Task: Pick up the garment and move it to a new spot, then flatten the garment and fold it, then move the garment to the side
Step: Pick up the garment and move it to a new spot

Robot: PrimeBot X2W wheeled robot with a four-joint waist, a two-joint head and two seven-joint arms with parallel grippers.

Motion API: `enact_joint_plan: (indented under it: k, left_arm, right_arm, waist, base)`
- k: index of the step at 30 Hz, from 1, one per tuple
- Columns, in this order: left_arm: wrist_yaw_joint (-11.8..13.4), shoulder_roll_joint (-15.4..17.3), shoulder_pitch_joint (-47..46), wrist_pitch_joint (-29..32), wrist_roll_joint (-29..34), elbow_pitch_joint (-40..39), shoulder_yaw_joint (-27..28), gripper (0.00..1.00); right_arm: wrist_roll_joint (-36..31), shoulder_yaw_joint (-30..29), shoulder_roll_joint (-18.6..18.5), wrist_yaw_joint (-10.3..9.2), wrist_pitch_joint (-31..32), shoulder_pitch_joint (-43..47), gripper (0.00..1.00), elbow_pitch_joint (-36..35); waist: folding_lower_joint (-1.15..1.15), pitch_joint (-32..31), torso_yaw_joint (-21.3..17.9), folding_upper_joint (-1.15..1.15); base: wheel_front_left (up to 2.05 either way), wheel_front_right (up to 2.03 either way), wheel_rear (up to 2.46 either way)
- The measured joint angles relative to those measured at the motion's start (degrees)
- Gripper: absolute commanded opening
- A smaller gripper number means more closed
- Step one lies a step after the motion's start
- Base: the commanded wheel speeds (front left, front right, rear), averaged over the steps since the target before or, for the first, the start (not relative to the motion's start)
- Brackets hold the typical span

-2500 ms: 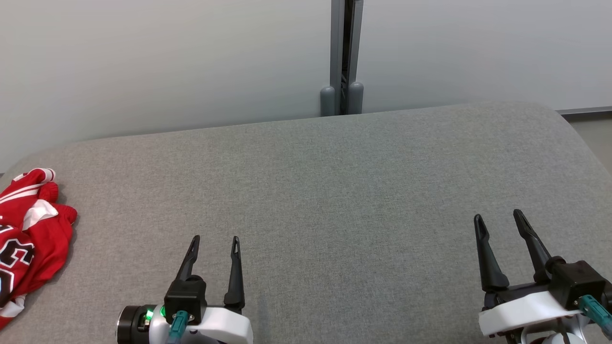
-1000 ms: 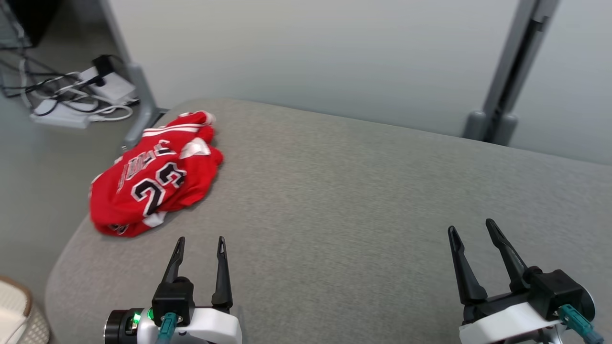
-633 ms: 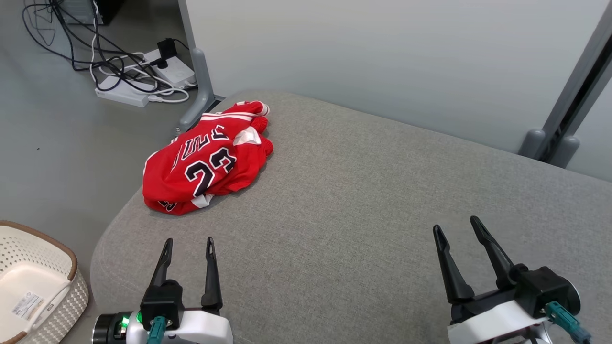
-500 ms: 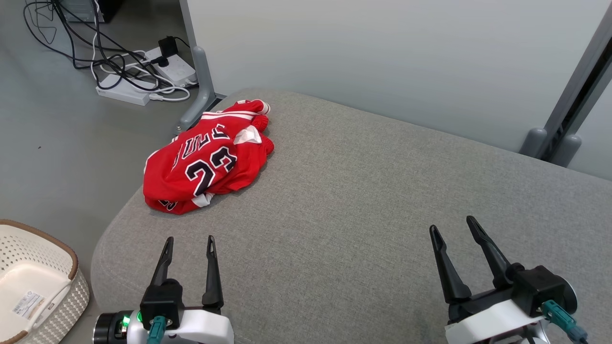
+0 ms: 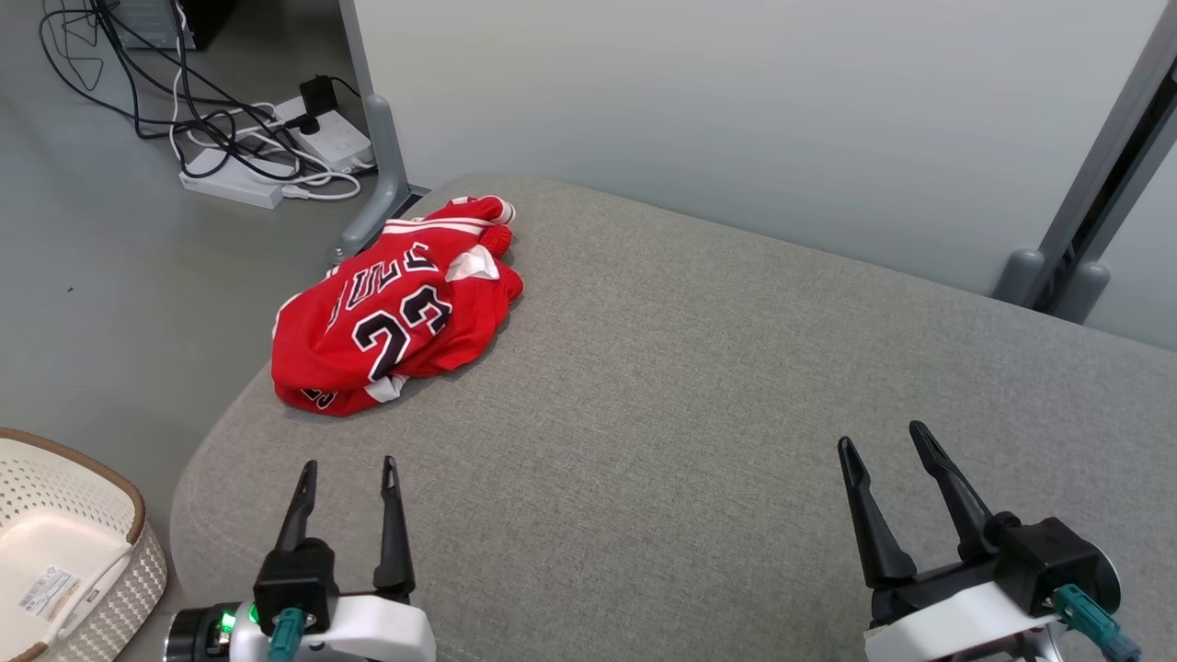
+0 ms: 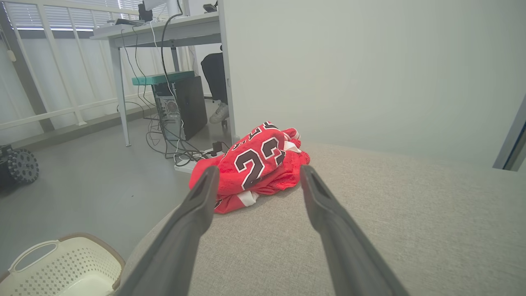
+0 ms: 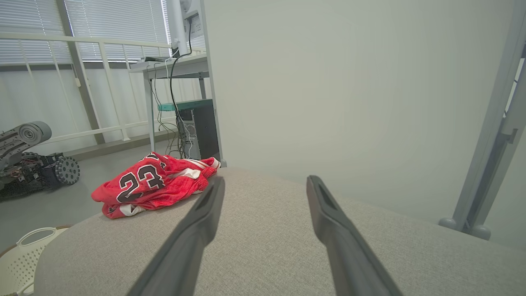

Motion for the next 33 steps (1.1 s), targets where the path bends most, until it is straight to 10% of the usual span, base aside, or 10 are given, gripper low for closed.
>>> enact_joint_plan:
  k: [15, 33]
  left_arm:
    - [-3.55, 2.26, -7.7, 0.09, -4.59, 5.68, 7.15, 1.0]
    - [-9.2, 11.77, -35.26, 17.66, -8.42, 22.98, 9.13, 1.0]
  right_arm:
    - [-5.97, 0.92, 0.0, 0.0, 1.07, -3.98, 1.0, -4.33]
    - [-9.2, 2.96, -2.31, 0.0, 4.58, -7.44, 1.0, -9.51]
  waist:
    - [0.0, 8.67, -3.6, 0.0]
    - [0.0, 21.01, -10.36, 0.0]
  base:
    - [0.0, 0.0, 0.0]
    - [0.0, 0.0, 0.0]
